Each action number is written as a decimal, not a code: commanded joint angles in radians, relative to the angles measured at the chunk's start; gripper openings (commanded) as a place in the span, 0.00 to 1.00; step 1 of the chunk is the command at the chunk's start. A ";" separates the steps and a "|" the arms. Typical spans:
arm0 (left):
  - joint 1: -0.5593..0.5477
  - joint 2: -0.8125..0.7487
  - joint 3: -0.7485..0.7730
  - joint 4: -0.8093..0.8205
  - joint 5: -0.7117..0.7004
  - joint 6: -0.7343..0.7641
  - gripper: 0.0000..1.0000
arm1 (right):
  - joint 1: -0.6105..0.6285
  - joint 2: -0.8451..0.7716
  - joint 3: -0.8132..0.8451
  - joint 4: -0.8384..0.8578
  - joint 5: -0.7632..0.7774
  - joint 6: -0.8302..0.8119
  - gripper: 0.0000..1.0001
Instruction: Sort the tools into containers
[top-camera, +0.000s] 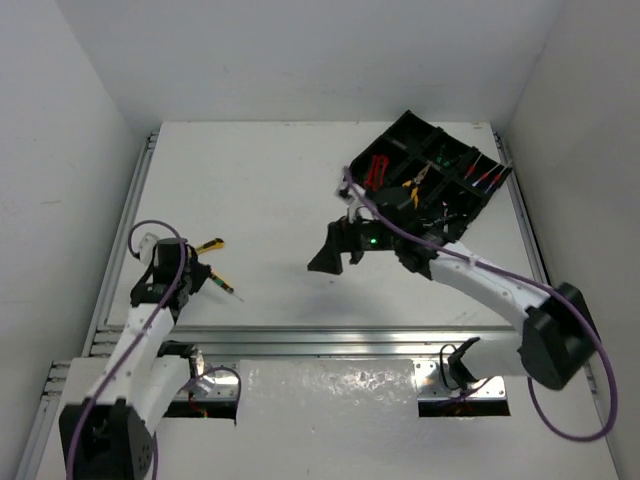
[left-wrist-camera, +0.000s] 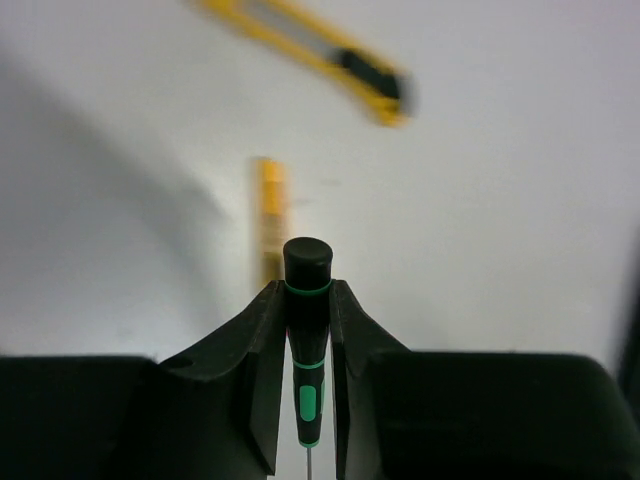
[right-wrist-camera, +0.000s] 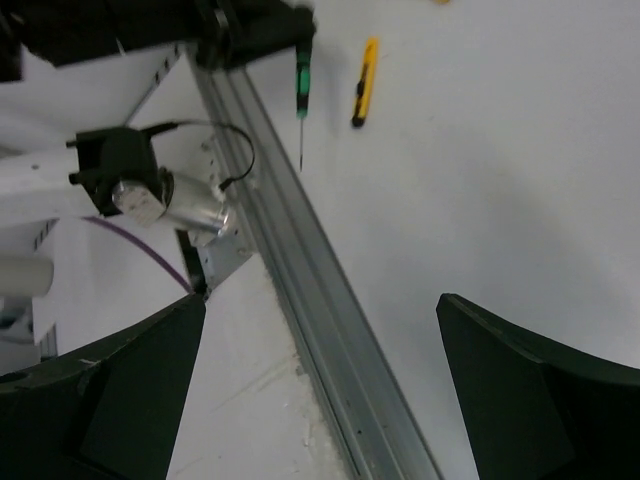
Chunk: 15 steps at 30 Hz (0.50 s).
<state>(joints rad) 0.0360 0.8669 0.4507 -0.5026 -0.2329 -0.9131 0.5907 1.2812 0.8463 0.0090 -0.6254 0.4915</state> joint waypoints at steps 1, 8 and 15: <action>-0.048 -0.223 -0.033 0.199 0.237 0.033 0.00 | 0.121 0.111 0.065 0.136 0.001 0.036 0.99; -0.134 -0.146 -0.086 0.679 0.705 0.006 0.00 | 0.213 0.288 0.180 0.229 0.173 0.162 0.94; -0.225 -0.083 -0.078 0.881 0.803 -0.044 0.00 | 0.228 0.368 0.188 0.314 0.248 0.260 0.79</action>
<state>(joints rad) -0.1833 0.7727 0.3630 0.1875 0.4675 -0.9298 0.8085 1.6333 1.0119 0.2199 -0.4389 0.6895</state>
